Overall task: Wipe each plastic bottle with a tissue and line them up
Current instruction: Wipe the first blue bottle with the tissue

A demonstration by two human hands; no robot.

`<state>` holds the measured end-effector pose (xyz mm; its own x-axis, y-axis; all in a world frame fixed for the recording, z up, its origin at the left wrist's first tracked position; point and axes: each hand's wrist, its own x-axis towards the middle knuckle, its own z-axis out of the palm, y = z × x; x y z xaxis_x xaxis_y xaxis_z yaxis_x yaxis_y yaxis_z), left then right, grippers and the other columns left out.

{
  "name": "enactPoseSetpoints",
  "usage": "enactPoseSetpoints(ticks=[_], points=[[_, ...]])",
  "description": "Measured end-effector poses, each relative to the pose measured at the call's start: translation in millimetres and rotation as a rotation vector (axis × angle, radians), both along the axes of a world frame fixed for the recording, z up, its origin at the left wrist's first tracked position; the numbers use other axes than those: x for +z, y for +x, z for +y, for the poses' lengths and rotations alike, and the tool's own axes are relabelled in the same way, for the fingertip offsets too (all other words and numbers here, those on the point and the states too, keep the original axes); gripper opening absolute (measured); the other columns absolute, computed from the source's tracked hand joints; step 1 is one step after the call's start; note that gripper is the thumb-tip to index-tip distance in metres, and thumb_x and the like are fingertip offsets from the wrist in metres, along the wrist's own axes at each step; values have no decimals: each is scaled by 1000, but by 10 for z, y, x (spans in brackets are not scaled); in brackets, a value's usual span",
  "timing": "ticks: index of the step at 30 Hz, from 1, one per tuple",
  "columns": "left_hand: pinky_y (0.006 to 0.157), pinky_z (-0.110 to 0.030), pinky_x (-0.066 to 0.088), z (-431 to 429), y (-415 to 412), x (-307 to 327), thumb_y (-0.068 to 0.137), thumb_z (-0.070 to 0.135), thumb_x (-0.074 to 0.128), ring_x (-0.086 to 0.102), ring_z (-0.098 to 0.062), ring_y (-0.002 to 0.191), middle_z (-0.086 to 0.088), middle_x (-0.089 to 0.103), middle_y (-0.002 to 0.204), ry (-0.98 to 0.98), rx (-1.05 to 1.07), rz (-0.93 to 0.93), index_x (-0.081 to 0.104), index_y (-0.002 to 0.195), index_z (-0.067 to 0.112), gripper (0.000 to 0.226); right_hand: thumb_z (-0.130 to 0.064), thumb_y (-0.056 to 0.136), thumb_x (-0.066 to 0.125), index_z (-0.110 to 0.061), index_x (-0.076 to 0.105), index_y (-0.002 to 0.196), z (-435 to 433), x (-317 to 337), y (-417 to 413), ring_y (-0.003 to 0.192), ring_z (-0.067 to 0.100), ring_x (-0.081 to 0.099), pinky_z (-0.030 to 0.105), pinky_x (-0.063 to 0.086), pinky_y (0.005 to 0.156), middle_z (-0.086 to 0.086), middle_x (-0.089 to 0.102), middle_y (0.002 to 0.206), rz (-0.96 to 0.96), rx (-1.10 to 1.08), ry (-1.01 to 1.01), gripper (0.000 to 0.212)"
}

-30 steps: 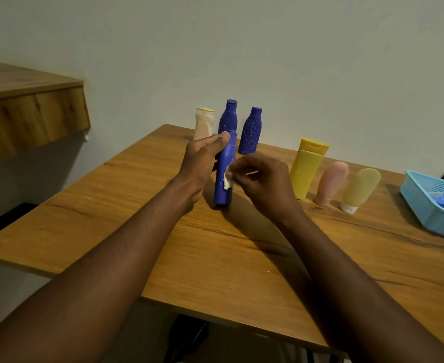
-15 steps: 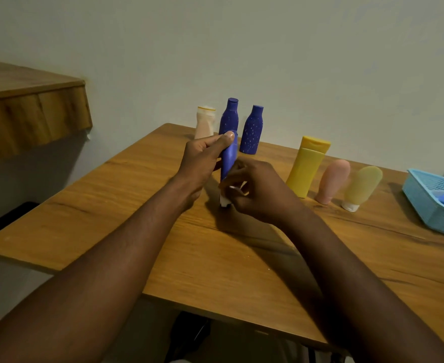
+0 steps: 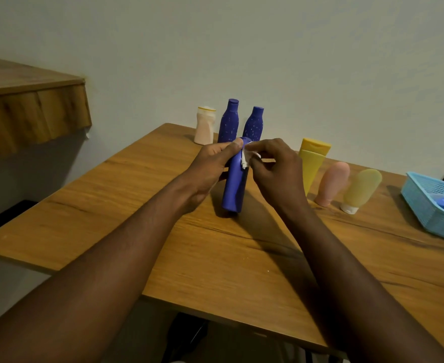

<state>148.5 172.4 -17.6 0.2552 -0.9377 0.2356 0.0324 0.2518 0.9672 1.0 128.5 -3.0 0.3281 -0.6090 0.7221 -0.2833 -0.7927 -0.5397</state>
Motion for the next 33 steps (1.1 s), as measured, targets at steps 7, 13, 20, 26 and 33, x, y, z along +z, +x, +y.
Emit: enactPoseSetpoints(ticks=[7, 13, 20, 26, 33], points=[[112, -51, 46, -53, 103, 8, 103, 32, 58, 64, -32, 120, -17, 68, 124, 17, 39, 298, 68, 111, 10, 25, -5, 82, 75, -20, 79, 95, 71, -2, -116, 90, 7, 66, 19, 54, 77, -12, 70, 97, 482, 316, 235, 20], [112, -52, 47, -88, 160, -25, 103, 31, 57, 65, -30, 117, -19, 66, 128, 31, -1, 329, 63, 120, 8, 29, -2, 85, 73, -18, 78, 101, 21, -8, -111, 92, 7, 64, 17, 54, 77, -8, 69, 99, 414, 257, 148, 23], [113, -53, 45, -85, 112, -68, 104, 30, 56, 64, -32, 120, -14, 71, 118, 48, -83, 291, 69, 116, 9, 28, -5, 89, 69, -16, 74, 102, -84, -34, -37, 90, 3, 63, 8, 50, 74, -4, 69, 100, 93, 60, 50, 17], [110, -46, 48, -123, 194, -53, 106, 27, 54, 68, -26, 113, -12, 74, 112, 39, -45, 418, 63, 118, 5, 26, -1, 82, 76, -17, 80, 88, 21, 18, -171, 83, 9, 69, 15, 54, 73, -7, 75, 86, 422, 362, 334, 17], [109, -46, 49, -108, 191, -51, 106, 27, 53, 63, -31, 123, -14, 72, 118, 47, -40, 390, 64, 114, 8, 24, -1, 84, 75, -15, 80, 93, -27, -3, -189, 87, 9, 68, 19, 55, 76, -6, 75, 92, 441, 337, 347, 17]])
